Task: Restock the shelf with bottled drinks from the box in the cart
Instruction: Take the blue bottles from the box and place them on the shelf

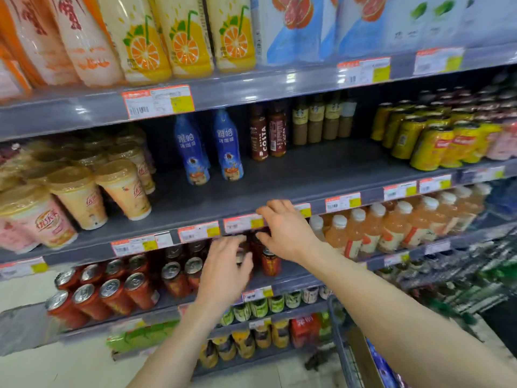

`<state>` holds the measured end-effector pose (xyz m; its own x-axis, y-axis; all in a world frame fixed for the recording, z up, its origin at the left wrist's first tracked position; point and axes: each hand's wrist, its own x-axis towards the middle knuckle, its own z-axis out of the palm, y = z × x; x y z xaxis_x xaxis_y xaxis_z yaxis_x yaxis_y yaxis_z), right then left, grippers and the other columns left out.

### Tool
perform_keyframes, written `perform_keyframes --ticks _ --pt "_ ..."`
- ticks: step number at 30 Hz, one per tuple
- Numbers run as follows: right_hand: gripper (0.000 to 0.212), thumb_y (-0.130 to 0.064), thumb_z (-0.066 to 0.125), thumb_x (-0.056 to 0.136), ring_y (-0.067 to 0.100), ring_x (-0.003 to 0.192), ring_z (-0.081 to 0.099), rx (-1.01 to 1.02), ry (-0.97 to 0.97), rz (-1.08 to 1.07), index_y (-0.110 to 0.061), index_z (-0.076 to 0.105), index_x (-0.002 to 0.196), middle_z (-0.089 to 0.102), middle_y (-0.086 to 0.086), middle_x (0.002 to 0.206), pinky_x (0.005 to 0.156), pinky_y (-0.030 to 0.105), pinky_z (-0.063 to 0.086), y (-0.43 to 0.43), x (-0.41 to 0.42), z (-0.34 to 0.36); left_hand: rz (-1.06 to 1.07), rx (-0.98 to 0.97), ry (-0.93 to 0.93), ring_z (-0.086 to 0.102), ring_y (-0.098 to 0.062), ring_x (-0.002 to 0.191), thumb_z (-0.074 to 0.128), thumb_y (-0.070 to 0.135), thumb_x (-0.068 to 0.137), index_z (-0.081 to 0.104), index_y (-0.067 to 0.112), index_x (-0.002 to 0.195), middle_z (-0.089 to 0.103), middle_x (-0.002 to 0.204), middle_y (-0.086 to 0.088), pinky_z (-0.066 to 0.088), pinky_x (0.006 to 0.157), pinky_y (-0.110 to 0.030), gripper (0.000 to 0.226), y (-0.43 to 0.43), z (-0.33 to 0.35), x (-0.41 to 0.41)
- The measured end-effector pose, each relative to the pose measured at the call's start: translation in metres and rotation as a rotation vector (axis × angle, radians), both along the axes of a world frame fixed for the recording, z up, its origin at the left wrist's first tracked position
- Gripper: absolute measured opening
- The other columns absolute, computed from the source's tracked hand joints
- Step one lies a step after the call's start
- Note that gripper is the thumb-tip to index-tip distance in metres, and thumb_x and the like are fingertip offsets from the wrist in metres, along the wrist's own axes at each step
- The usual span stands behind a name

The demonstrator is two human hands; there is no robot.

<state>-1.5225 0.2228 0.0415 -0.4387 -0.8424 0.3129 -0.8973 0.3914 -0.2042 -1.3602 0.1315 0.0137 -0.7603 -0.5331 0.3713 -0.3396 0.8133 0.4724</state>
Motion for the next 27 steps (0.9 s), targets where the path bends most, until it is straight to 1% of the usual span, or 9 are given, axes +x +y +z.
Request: perform_keyframes --ticks 3,7,9,11,15,18,22,25,27 --pt "0.052 -0.041 0.065 0.082 0.036 0.115 0.048 0.054 -0.05 -0.058 -0.014 0.057 0.126 0.055 0.012 0.12 0.093 0.049 0.048 0.047 0.023 -0.022 -0.041 0.057 -0.116 0.049 -0.021 0.122 0.062 0.03 0.093 0.061 0.016 0.129 0.061 0.125 0.0 0.036 0.105 -0.03 0.039 0.042 -0.033 0.024" --pt "0.052 -0.037 0.061 0.091 0.036 0.121 0.043 0.199 -0.176 -0.162 -0.012 0.049 0.135 0.049 0.014 0.131 0.097 0.049 0.045 0.133 0.054 -0.065 -0.126 0.115 -0.264 0.054 -0.026 0.119 0.067 0.031 0.089 0.064 0.015 0.124 0.065 0.119 -0.005 0.041 0.102 -0.036 0.039 0.098 -0.075 0.047" --pt "0.046 -0.036 0.06 0.09 0.037 0.12 0.043 0.229 -0.23 -0.22 -0.012 0.05 0.128 0.049 0.013 0.127 0.093 0.049 0.046 0.178 0.065 -0.092 -0.153 0.121 -0.297 0.058 -0.028 0.115 0.069 0.029 0.087 0.067 0.013 0.121 0.068 0.116 -0.006 0.044 0.099 -0.037 0.038 0.129 -0.087 0.056" --pt "0.044 -0.036 0.061 0.087 0.036 0.121 0.044 0.265 -0.29 -0.295 -0.013 0.052 0.125 0.05 0.013 0.125 0.095 0.047 0.046 0.222 0.072 -0.116 -0.186 0.128 -0.304 0.059 -0.029 0.112 0.07 0.027 0.086 0.068 0.012 0.119 0.068 0.114 -0.007 0.044 0.098 -0.037 0.036 0.159 -0.094 0.062" --pt "0.05 -0.04 0.059 0.087 0.035 0.12 0.047 0.361 -0.415 -0.439 -0.015 0.052 0.129 0.052 0.012 0.122 0.098 0.04 0.044 0.3 0.072 -0.158 -0.232 0.136 -0.398 0.053 -0.024 0.119 0.063 0.033 0.09 0.063 0.017 0.124 0.063 0.12 -0.002 0.04 0.103 -0.034 0.038 0.205 -0.099 0.062" --pt "0.037 -0.037 0.053 0.091 0.034 0.121 0.049 0.364 -0.459 -0.534 -0.017 0.054 0.122 0.054 0.011 0.122 0.094 0.038 0.043 0.348 0.059 -0.177 -0.25 0.15 -0.435 0.052 -0.02 0.12 0.06 0.035 0.091 0.061 0.021 0.126 0.062 0.122 0.002 0.041 0.102 -0.032 0.037 0.235 -0.107 0.045" --pt "0.042 -0.039 0.053 0.092 0.03 0.123 0.047 0.422 -0.526 -0.625 -0.019 0.051 0.13 0.054 0.008 0.127 0.093 0.039 0.045 0.404 0.021 -0.194 -0.273 0.199 -0.492 0.053 -0.017 0.118 0.059 0.035 0.092 0.062 0.023 0.123 0.063 0.119 0.004 0.044 0.098 -0.029 0.034 0.279 -0.126 0.001" --pt "0.041 -0.039 0.056 0.088 0.029 0.115 0.055 0.441 -0.582 -0.662 -0.021 0.053 0.124 0.058 0.007 0.121 0.088 0.037 0.049 0.439 -0.021 -0.216 -0.263 0.249 -0.543 0.052 -0.016 0.118 0.059 0.033 0.092 0.06 0.022 0.129 0.062 0.124 0.004 0.043 0.099 -0.029 0.039 0.32 -0.148 -0.044" --pt "0.036 -0.042 0.054 0.088 0.029 0.11 0.058 0.472 -0.599 -0.682 -0.022 0.056 0.117 0.061 0.006 0.117 0.085 0.036 0.05 0.458 -0.051 -0.235 -0.232 0.323 -0.59 0.055 -0.016 0.114 0.059 0.031 0.091 0.063 0.023 0.124 0.064 0.12 0.004 0.045 0.096 -0.028 0.034 0.347 -0.168 -0.074"
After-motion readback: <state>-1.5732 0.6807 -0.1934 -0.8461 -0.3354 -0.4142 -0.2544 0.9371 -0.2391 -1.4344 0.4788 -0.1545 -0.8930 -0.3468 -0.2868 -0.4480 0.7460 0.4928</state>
